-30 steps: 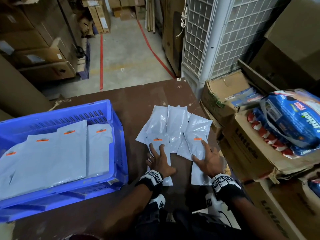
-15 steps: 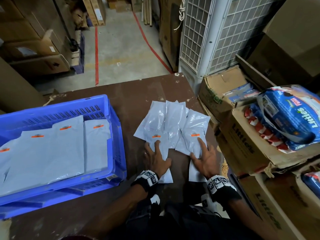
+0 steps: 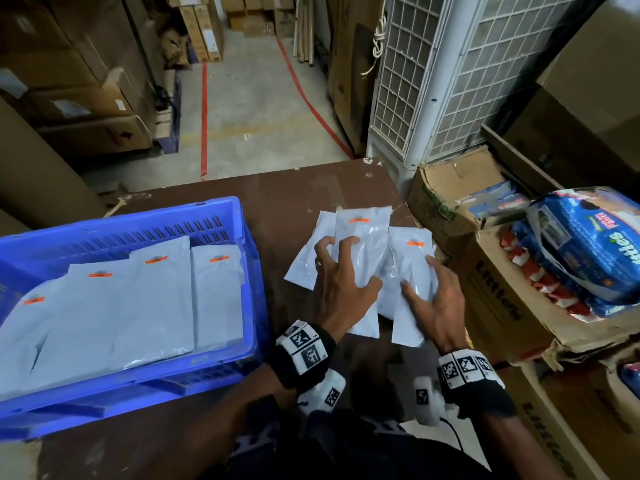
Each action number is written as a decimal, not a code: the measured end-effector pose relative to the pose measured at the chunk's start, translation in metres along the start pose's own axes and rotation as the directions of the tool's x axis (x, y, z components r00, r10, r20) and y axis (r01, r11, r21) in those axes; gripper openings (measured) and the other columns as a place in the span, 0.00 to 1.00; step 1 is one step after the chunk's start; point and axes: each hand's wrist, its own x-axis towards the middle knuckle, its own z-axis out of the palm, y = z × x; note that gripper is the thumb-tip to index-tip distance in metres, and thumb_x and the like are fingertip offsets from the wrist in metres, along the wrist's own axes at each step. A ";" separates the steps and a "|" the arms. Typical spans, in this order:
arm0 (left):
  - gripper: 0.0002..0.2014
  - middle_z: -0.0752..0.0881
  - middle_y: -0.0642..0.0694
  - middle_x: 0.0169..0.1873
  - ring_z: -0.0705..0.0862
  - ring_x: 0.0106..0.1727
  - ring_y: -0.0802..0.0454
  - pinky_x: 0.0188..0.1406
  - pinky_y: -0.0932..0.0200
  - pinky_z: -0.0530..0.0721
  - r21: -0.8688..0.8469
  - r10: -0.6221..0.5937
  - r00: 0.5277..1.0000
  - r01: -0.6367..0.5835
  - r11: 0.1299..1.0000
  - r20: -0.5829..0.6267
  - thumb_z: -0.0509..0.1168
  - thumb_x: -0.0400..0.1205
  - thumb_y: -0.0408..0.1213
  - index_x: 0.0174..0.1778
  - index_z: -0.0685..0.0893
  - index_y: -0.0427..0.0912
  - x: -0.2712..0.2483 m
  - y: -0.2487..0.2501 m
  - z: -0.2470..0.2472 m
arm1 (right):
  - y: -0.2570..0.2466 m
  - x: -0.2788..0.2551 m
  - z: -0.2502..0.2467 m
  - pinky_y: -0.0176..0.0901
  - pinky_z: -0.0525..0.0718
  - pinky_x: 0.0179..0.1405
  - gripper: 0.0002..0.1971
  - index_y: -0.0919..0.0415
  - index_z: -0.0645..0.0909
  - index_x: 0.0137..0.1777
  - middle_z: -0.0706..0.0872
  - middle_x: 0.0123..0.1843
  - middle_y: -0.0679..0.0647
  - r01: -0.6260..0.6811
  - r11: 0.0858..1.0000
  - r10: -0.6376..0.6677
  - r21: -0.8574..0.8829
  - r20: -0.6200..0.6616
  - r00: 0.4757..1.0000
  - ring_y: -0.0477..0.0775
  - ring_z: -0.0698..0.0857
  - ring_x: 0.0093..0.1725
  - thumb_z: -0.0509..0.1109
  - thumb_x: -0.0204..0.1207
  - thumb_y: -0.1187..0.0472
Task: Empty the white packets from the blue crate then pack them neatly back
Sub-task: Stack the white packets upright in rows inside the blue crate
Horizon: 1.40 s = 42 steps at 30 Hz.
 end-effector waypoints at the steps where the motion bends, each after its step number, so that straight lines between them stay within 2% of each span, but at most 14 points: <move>1: 0.34 0.62 0.49 0.68 0.74 0.65 0.47 0.54 0.48 0.86 -0.017 0.028 0.999 -0.028 0.999 -0.024 0.73 0.67 0.45 0.70 0.70 0.55 0.006 0.004 -0.012 | -0.013 0.002 -0.001 0.53 0.71 0.76 0.35 0.50 0.70 0.79 0.73 0.77 0.56 -0.015 0.999 0.015 0.030 0.003 1.000 0.57 0.73 0.76 0.77 0.74 0.44; 3: 0.34 0.63 0.47 0.67 0.71 0.64 0.55 0.59 0.61 0.79 -0.033 0.086 0.992 -0.089 0.995 -0.097 0.74 0.68 0.44 0.71 0.72 0.51 0.017 0.010 -0.040 | -0.042 0.008 -0.003 0.56 0.71 0.77 0.37 0.49 0.68 0.80 0.73 0.78 0.55 -0.028 0.996 0.027 0.086 0.007 1.000 0.58 0.73 0.77 0.77 0.73 0.43; 5: 0.33 0.65 0.46 0.66 0.64 0.59 0.65 0.59 0.80 0.65 0.008 0.133 0.977 -0.134 0.991 -0.169 0.76 0.69 0.43 0.71 0.74 0.46 0.028 0.012 -0.071 | -0.074 0.013 -0.003 0.59 0.73 0.77 0.38 0.47 0.66 0.81 0.74 0.78 0.52 -0.019 0.987 0.017 0.159 0.010 1.000 0.54 0.74 0.76 0.78 0.73 0.43; 6: 0.33 0.65 0.46 0.65 0.63 0.59 0.65 0.60 0.81 0.63 0.027 0.147 0.970 -0.144 0.989 -0.195 0.76 0.69 0.45 0.71 0.74 0.45 0.033 0.013 -0.086 | -0.090 0.015 -0.003 0.59 0.74 0.76 0.38 0.46 0.65 0.80 0.75 0.77 0.49 -0.011 0.979 0.008 0.203 0.016 1.000 0.52 0.75 0.75 0.78 0.73 0.43; 9: 0.33 0.64 0.46 0.66 0.71 0.67 0.53 0.69 0.64 0.72 0.020 0.134 0.957 -0.134 0.991 -0.256 0.73 0.69 0.47 0.71 0.74 0.47 0.047 0.003 -0.136 | -0.144 0.018 0.005 0.51 0.75 0.74 0.37 0.44 0.64 0.79 0.75 0.76 0.42 0.062 0.946 -0.076 0.318 0.031 0.997 0.46 0.76 0.72 0.77 0.74 0.44; 11: 0.32 0.63 0.44 0.67 0.71 0.67 0.51 0.67 0.75 0.69 -0.022 0.091 0.954 -0.102 0.995 -0.286 0.75 0.70 0.41 0.70 0.74 0.45 0.055 -0.009 -0.169 | -0.175 0.023 0.018 0.52 0.75 0.75 0.37 0.43 0.64 0.80 0.73 0.77 0.42 0.135 0.928 -0.149 0.347 0.014 0.989 0.45 0.74 0.74 0.77 0.74 0.44; 13: 0.31 0.63 0.42 0.66 0.67 0.65 0.57 0.60 0.87 0.61 -0.031 0.054 0.946 -0.068 0.997 -0.320 0.77 0.71 0.36 0.70 0.74 0.43 0.059 -0.025 -0.201 | -0.204 0.028 0.034 0.58 0.75 0.76 0.38 0.43 0.63 0.80 0.72 0.78 0.45 0.193 0.921 -0.212 0.339 0.018 0.977 0.47 0.73 0.77 0.78 0.73 0.43; 15: 0.31 0.63 0.42 0.66 0.65 0.63 0.62 0.60 0.88 0.59 -0.012 0.031 0.935 -0.037 0.999 -0.354 0.77 0.72 0.36 0.70 0.73 0.44 0.059 -0.046 -0.231 | -0.234 0.029 0.051 0.58 0.75 0.76 0.38 0.44 0.65 0.80 0.73 0.76 0.46 0.225 0.911 -0.256 0.347 0.047 0.965 0.49 0.73 0.76 0.79 0.72 0.46; 20: 0.34 0.59 0.47 0.64 0.62 0.66 0.61 0.72 0.71 0.61 0.054 -0.117 0.923 0.147 0.988 -0.367 0.77 0.72 0.38 0.72 0.70 0.46 0.044 -0.102 -0.297 | -0.310 0.015 0.103 0.50 0.80 0.67 0.38 0.43 0.70 0.76 0.79 0.70 0.48 0.272 0.898 -0.363 0.347 0.234 0.902 0.49 0.79 0.67 0.80 0.65 0.45; 25: 0.32 0.59 0.44 0.66 0.65 0.64 0.54 0.69 0.61 0.68 0.085 -0.283 0.875 0.341 0.936 -0.392 0.77 0.72 0.39 0.70 0.69 0.48 0.019 -0.147 -0.351 | -0.355 -0.006 0.161 0.40 0.72 0.52 0.36 0.45 0.71 0.75 0.81 0.64 0.50 0.312 0.916 -0.399 0.252 0.484 0.779 0.51 0.78 0.64 0.79 0.66 0.46; 28: 0.32 0.57 0.47 0.63 0.62 0.60 0.55 0.64 0.60 0.68 0.115 -0.353 0.846 0.428 0.896 -0.400 0.77 0.73 0.40 0.69 0.68 0.49 0.004 -0.171 -0.378 | -0.367 -0.020 0.193 0.43 0.73 0.53 0.37 0.48 0.71 0.74 0.82 0.63 0.55 0.339 0.918 -0.393 0.206 0.591 0.705 0.56 0.78 0.65 0.81 0.66 0.46; 32: 0.34 0.58 0.40 0.68 0.66 0.69 0.43 0.69 0.52 0.69 0.141 -0.441 0.822 0.515 0.845 -0.360 0.77 0.70 0.44 0.69 0.68 0.47 -0.012 -0.205 -0.408 | -0.376 -0.039 0.225 0.47 0.74 0.64 0.39 0.53 0.68 0.79 0.79 0.72 0.58 0.374 0.921 -0.343 0.111 0.688 0.640 0.60 0.76 0.72 0.79 0.69 0.44; 38: 0.43 0.55 0.46 0.58 0.68 0.70 0.37 0.71 0.47 0.74 0.262 -0.593 0.781 0.624 0.736 -0.194 0.70 0.58 0.55 0.69 0.67 0.47 -0.025 -0.226 -0.433 | -0.384 -0.059 0.249 0.46 0.73 0.65 0.39 0.57 0.68 0.78 0.77 0.73 0.62 0.368 0.930 -0.249 -0.008 0.722 0.645 0.62 0.76 0.73 0.77 0.70 0.42; 42: 0.45 0.56 0.44 0.61 0.71 0.68 0.35 0.69 0.47 0.76 0.342 -0.655 0.751 0.638 0.690 -0.079 0.68 0.57 0.56 0.72 0.65 0.48 -0.029 -0.232 -0.441 | -0.390 -0.071 0.257 0.47 0.75 0.64 0.38 0.60 0.67 0.78 0.75 0.74 0.64 0.334 0.941 -0.189 -0.055 0.734 0.652 0.64 0.77 0.72 0.75 0.73 0.43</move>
